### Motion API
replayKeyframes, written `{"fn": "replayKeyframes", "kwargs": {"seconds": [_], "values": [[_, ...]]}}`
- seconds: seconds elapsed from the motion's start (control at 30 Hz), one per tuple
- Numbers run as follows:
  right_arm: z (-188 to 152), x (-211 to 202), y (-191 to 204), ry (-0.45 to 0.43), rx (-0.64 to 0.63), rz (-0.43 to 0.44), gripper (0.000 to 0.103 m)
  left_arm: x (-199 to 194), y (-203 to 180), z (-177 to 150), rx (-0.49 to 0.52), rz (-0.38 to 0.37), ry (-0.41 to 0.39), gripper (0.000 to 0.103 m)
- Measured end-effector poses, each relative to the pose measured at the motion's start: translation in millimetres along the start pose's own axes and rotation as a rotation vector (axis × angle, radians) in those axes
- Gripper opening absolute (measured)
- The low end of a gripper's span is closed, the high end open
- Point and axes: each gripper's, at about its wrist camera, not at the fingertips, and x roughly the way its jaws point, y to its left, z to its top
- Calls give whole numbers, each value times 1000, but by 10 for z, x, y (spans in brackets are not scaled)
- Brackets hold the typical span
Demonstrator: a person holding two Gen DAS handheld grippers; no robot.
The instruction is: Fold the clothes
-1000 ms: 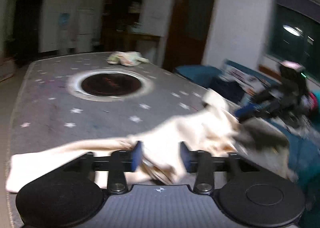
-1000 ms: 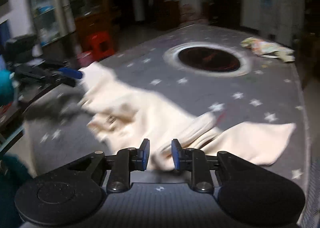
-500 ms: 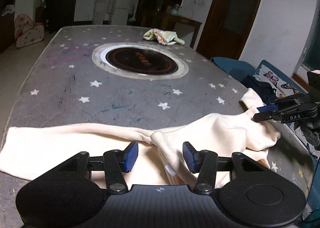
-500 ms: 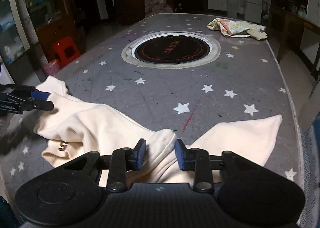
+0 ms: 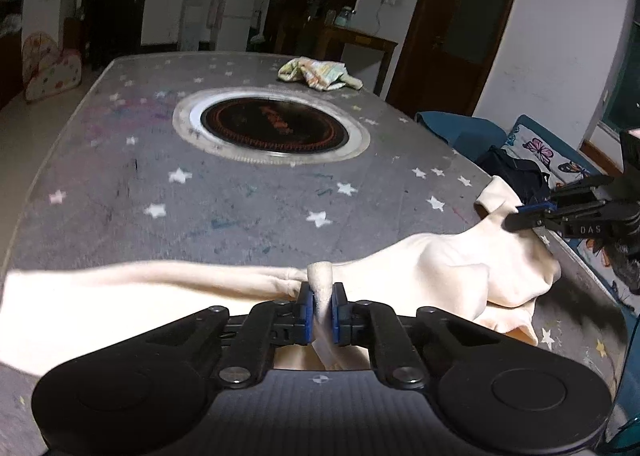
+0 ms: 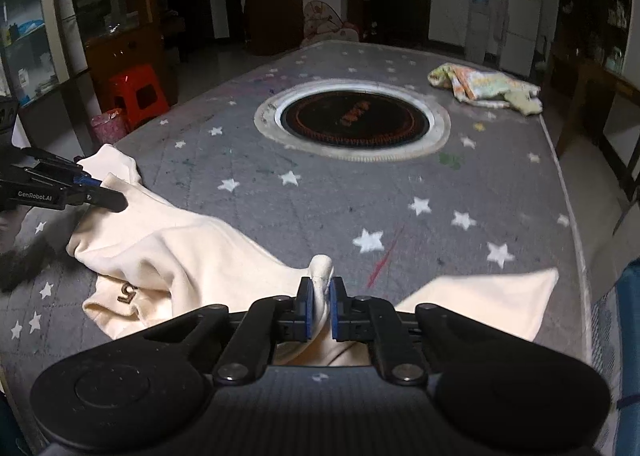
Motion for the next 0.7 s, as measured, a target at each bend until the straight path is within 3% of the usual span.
{"fn": "replayKeyframes", "kwargs": {"seconds": [0.4, 0.7], "values": [[566, -38, -138, -126, -87, -73, 7, 36, 67, 664, 105, 52, -96, 8], [1124, 306, -385, -184, -151, -142, 6, 464, 256, 1297, 168, 138, -128, 8]]}}
